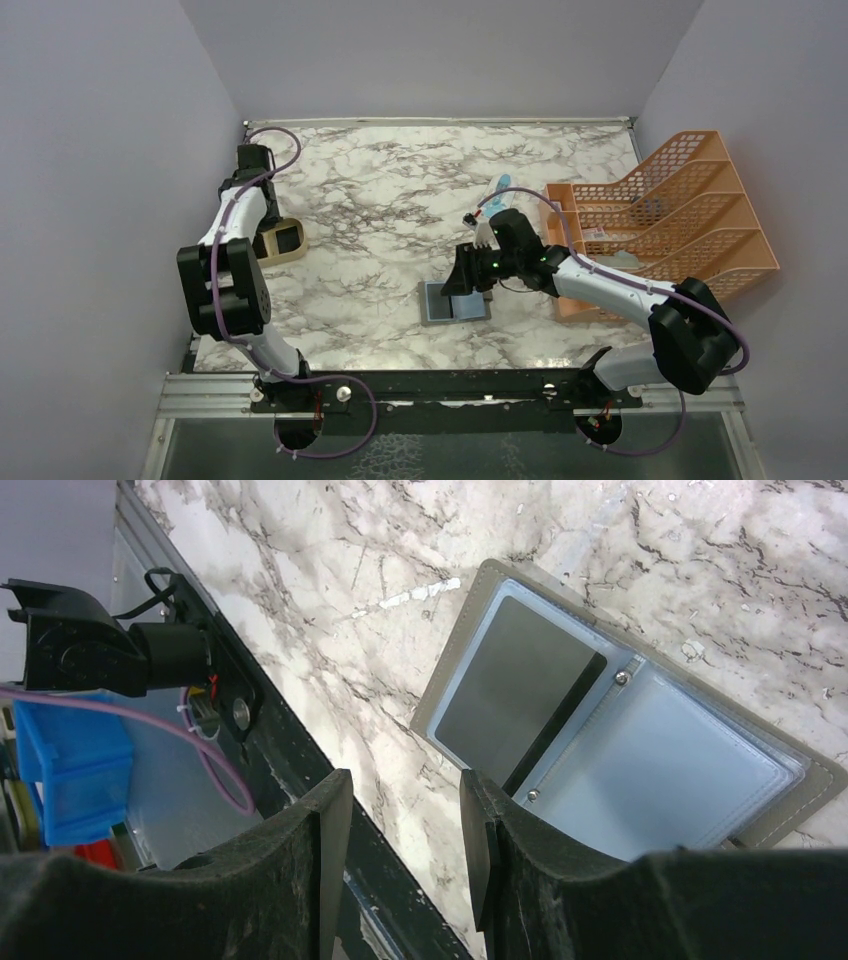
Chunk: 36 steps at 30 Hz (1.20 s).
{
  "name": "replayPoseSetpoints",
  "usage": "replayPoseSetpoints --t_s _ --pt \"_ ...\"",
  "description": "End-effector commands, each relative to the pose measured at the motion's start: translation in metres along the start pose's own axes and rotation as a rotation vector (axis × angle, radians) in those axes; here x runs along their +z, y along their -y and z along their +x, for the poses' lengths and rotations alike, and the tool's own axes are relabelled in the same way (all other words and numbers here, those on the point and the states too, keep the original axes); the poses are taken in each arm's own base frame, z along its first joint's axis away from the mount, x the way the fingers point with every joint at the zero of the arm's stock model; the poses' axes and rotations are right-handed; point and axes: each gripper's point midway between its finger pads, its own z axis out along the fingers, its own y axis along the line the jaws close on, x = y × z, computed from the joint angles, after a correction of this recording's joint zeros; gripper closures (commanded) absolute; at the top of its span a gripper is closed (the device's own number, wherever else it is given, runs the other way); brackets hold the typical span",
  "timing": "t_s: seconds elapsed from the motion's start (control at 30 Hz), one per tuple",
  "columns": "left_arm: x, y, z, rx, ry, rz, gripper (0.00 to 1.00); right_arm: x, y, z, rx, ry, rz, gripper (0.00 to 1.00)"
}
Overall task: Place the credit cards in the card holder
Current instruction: Pick up the credit card from the storage box, then insert the credit card into the card holder.
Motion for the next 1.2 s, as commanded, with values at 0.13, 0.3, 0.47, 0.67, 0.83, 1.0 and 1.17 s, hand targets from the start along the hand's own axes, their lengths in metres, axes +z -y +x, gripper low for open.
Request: replayPoseSetpoints --t_s 0.13,0.3,0.47,0.67,0.83,1.0,1.17 --pt "-0.074 0.044 -0.024 -0.135 0.129 0.362 1.0 -0.009 0.001 -0.008 -0.007 0.037 0.058 0.56" --pt "-0.112 0.093 -0.02 -0.216 0.147 0.697 1.0 -0.016 0.016 -0.014 0.009 0.078 0.164 0.56" --pt "-0.136 0.121 -0.008 -0.25 0.142 0.903 1.0 -0.024 0.035 -0.016 0.02 0.104 0.284 0.56" --pt "-0.169 0.155 0.011 -0.27 0.119 1.116 1.0 -0.024 0.066 -0.004 0.056 0.085 0.426 0.57" --pt "-0.199 0.195 0.047 -0.234 0.067 1.248 1.0 -0.022 0.081 0.001 0.074 0.062 0.494 0.6" --pt "-0.221 0.225 0.087 -0.23 0.015 1.346 1.0 -0.026 0.099 0.007 0.087 0.039 0.594 0.62" --pt "-0.233 0.252 0.129 -0.211 -0.064 1.43 1.0 -0.026 0.105 0.015 0.097 0.026 0.607 0.63"
